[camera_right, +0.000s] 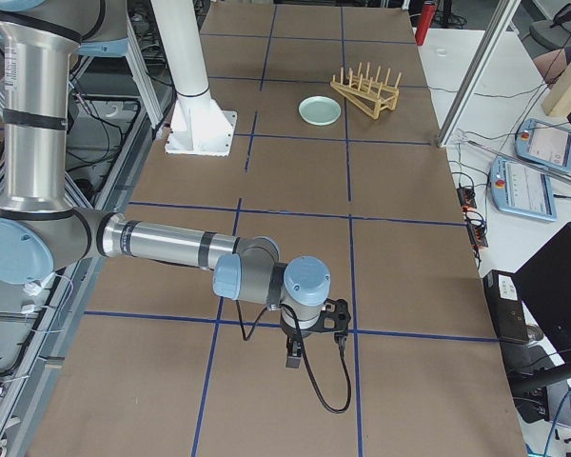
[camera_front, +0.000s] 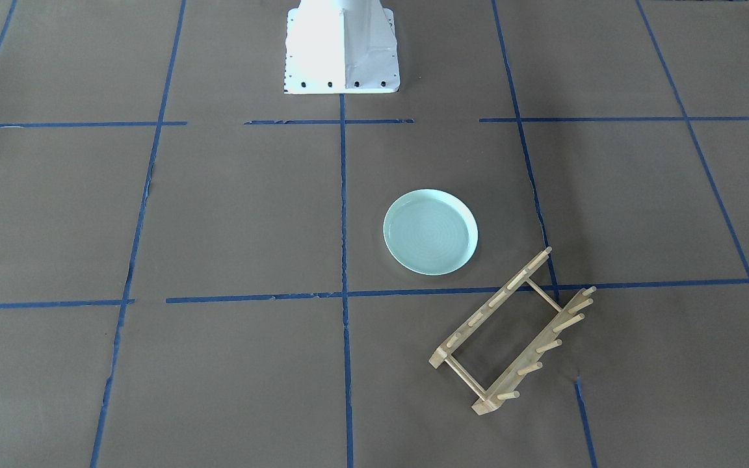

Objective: Place plate on rack

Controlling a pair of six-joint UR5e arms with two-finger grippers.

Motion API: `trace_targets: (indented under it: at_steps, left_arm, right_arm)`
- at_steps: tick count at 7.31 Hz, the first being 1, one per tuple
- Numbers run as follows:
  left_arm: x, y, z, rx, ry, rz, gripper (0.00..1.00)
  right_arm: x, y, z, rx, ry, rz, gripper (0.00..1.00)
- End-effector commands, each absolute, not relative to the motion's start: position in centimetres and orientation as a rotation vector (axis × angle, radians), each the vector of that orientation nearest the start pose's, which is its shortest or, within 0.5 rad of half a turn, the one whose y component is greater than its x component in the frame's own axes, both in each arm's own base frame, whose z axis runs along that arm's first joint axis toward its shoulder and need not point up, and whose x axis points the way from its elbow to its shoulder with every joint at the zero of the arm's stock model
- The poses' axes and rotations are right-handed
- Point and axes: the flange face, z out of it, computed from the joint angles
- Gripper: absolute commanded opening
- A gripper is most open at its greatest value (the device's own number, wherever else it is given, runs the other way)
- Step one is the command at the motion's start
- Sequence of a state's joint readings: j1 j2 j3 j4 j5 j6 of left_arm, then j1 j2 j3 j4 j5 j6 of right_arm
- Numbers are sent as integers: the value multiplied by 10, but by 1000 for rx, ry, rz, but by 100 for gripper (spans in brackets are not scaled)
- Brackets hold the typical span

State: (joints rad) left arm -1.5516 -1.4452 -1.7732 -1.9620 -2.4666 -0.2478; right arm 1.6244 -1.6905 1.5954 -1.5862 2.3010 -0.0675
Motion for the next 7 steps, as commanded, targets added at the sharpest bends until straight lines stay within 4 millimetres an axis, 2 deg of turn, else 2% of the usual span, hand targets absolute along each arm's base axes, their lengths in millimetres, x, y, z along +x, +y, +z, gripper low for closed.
trace_targets:
  at_steps: [1,3,4,5,6,7]
  left_arm:
    - [58,-504,454,266,1039,-20,100]
    - [217,-530,346,115,1066,-236,100]
    - [269,-536,294,5,1066,-293,100]
    - [312,-533,248,-73,1014,-271,100]
    - [353,-524,208,-66,957,-251,100]
    - [407,-520,188,-66,898,-281,100]
  right_arm:
    - [90,-427,706,-60,-734,27,100]
    - [90,-426,706,-61,-734,27,100]
    - [90,-427,706,-60,-734,27,100]
    - [90,-427,706,-60,-734,27,100]
    - [90,-426,706,-61,-734,27,100]
    - [90,-426,706,-61,-734,27,100]
